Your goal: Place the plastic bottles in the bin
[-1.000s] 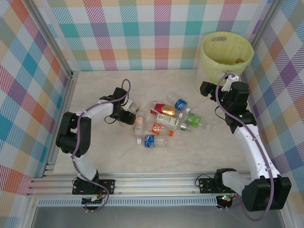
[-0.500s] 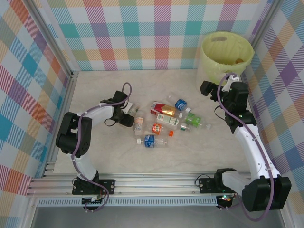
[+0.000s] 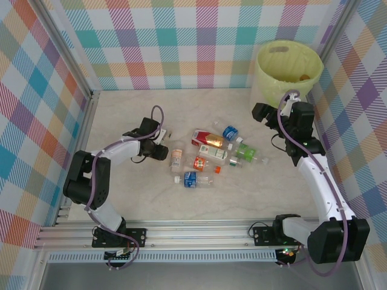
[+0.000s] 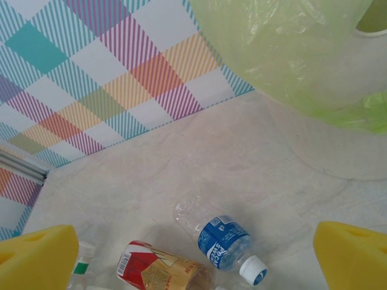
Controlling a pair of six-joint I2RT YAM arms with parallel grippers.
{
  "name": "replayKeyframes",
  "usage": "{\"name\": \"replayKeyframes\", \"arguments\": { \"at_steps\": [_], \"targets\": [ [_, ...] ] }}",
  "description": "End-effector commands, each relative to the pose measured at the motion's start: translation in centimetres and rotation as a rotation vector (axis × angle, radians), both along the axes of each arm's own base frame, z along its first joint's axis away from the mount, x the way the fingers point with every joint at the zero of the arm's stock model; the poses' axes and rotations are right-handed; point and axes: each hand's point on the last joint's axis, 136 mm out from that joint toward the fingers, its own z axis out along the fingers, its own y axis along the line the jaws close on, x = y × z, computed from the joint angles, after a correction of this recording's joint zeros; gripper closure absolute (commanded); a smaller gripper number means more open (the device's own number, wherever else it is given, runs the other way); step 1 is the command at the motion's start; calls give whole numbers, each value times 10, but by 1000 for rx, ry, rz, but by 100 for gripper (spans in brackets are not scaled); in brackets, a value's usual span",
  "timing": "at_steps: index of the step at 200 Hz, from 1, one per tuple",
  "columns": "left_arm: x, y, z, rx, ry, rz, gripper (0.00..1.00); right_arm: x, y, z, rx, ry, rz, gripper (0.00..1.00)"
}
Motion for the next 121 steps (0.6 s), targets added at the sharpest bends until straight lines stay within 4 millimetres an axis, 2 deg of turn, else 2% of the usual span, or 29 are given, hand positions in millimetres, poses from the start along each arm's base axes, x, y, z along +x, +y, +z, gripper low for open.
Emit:
{"name": "replayKeyframes", "arguments": {
  "at_steps": [1,3,25,66,80,102,121],
  "targets": [
    [3,-8,23,-71,-91,13,96,1,17,21,33,-82,91,0],
    [3,-9,25,-77,-97,13,100,1,17,21,33,-84,96,0],
    [7,-10,45,-130,-187,40,100,0,28,20,50,-90,155,0],
    [0,-22,88,-313,-303,65,100,-3,51,14,154,-69,264,0],
    [-3,-30,105,-417,-340,88,100,-2,58,4,214,-23,267,0],
    [-7,-44,130,-612,-385,122,100,1,69,-24,309,112,236,0],
    [-13,-58,145,-751,-386,123,100,-1,84,-37,349,172,260,0]
  ]
}}
